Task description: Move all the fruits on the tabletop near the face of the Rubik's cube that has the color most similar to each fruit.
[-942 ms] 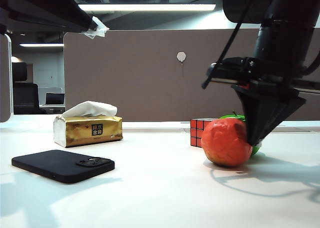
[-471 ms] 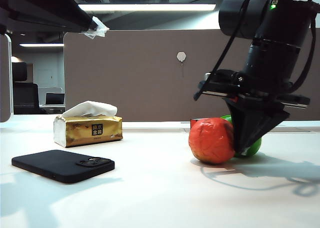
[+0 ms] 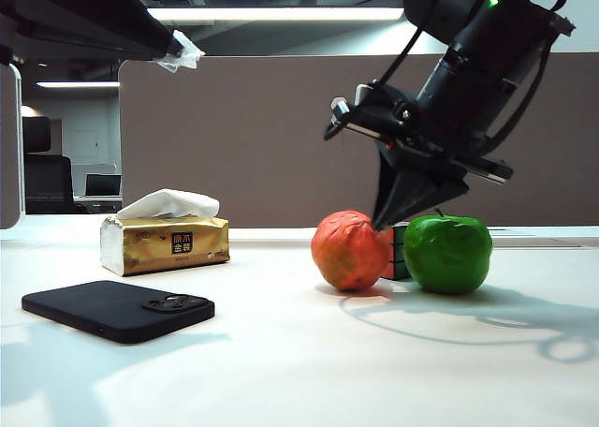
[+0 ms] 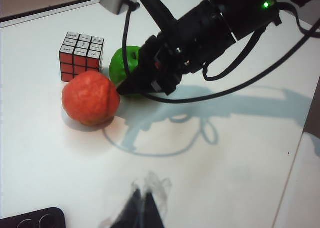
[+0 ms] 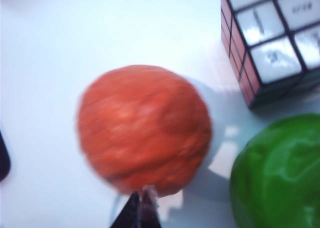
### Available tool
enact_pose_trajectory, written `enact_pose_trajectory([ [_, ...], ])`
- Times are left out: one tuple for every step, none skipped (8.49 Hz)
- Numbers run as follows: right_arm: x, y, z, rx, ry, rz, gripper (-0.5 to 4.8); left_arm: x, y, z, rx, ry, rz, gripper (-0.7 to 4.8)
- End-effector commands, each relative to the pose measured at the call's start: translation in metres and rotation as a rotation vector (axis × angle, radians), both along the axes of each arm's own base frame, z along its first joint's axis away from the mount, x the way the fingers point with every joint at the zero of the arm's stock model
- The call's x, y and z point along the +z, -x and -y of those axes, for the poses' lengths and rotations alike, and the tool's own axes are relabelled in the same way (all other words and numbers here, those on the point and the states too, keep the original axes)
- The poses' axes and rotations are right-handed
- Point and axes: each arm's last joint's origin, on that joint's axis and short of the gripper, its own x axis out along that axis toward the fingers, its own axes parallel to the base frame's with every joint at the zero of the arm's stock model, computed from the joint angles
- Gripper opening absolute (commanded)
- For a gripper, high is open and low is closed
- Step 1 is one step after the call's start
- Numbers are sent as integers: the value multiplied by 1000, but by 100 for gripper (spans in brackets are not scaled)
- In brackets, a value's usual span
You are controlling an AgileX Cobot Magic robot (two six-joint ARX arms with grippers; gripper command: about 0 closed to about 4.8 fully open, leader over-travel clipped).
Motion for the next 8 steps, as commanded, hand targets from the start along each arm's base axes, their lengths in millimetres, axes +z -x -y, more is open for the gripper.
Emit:
enact_pose_trajectory([
  [5,1,0,6,18,-39,-1,1,1,0,-21,9,-6,-5],
  [4,2,1,6,26,-51,-1,1,1,0,-21,9,-6,-5],
  [4,2,1,6,27,-52,-1,1,1,0,-21,8,-6,-5],
  [8,4,0,39,-1,-89,-1,1,1,0,-21,8,-6,-5],
  [47,-9,-6,48,-53,-14,-1,1,1,0,-20,7,-6,-5],
  [67,-11,-4,39,-38,-34,-1,0,1,0,-20,5,-10,-5],
  [60,-3,1,34,27,-145,-1,0,1,0,-20,3,-7,-5],
  [60,-3,1,30,33,-141,-1,0,1,0,-20,3,-7,-5],
])
